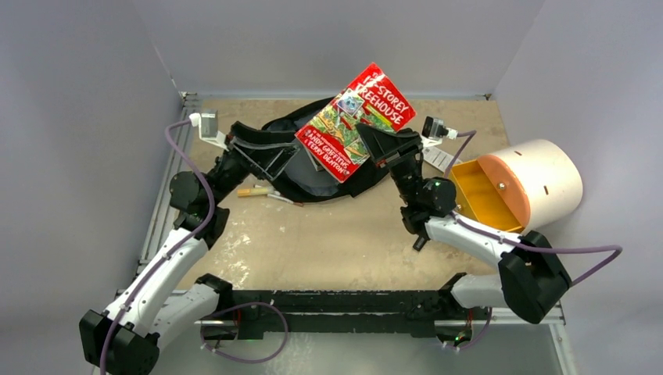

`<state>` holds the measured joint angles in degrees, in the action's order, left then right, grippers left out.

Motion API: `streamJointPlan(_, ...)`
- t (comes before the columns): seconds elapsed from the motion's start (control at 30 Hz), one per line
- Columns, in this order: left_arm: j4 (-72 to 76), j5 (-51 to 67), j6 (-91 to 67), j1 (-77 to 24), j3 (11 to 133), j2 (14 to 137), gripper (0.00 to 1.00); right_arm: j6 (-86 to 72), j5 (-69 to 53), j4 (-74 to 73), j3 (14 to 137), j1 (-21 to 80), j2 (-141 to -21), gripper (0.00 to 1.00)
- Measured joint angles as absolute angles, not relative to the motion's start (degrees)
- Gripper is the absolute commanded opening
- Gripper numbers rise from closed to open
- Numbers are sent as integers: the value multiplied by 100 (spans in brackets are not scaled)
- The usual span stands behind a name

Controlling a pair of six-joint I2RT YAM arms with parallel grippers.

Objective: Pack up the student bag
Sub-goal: Pick up the book from the center of the board.

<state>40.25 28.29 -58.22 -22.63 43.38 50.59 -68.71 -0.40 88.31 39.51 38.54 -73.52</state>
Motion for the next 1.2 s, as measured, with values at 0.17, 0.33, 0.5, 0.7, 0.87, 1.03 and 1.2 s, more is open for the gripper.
streamJointPlan(0.17, 4353, 2740, -5975, -2287, 4313, 5236, 76, -6849, 58, 8873, 4117, 3892, -7550, 0)
streamJointPlan(0.33, 4630, 2722, -6058, -2451, 4318, 5669, 76, -6803, 60, 8875, 4377, 3968, -7854, 0)
streamJointPlan(0.5, 4816, 2700, -6064, -2576, 4329, 5994, 69, -6785, 67, 8879, 4436, 4051, -8012, 0)
streamJointPlan(0.7, 5157, 2773, -6082, -2659, 4442, 6412, 59, -6681, 104, 8877, 4447, 4110, -8049, 0)
streamJointPlan(0.87, 5194, 2871, -6042, -2687, 4582, 6582, 54, -6643, 104, 8877, 4449, 4121, -8049, 0)
streamJointPlan(1.03, 5365, 2917, -6051, -2779, 4670, 6770, 43, -6641, 132, 8875, 4469, 4119, -8051, 0)
streamJointPlan(1.2, 5439, 2939, -6053, -2897, 4720, 6829, 20, -6641, 202, 8868, 4469, 4121, -8055, 0)
